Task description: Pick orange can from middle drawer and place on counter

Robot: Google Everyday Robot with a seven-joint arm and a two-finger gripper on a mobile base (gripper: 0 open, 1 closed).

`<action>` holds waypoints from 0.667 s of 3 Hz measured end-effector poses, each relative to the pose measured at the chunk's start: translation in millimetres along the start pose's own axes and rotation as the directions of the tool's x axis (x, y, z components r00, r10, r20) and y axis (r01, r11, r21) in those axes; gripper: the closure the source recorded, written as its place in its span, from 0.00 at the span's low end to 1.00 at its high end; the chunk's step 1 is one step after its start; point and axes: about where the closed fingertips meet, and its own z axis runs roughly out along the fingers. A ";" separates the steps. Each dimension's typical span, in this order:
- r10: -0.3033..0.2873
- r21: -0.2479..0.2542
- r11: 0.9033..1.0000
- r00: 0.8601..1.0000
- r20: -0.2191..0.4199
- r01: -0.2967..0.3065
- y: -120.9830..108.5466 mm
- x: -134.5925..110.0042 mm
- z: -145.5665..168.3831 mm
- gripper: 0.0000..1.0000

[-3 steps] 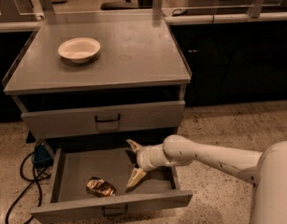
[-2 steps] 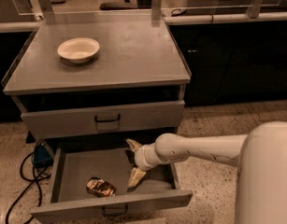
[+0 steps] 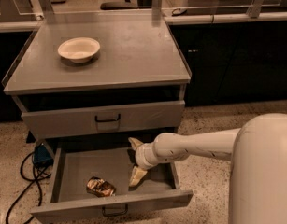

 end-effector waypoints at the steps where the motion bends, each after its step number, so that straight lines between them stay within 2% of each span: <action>1: 0.007 -0.029 1.000 0.998 0.064 -0.005 3.5 4.7 25.9 0.00; 2: 0.007 -0.111 0.994 0.984 0.180 0.013 11.6 -4.4 89.4 0.00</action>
Offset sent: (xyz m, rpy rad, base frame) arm 0.0180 0.1230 -0.1489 0.2680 0.2138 0.2381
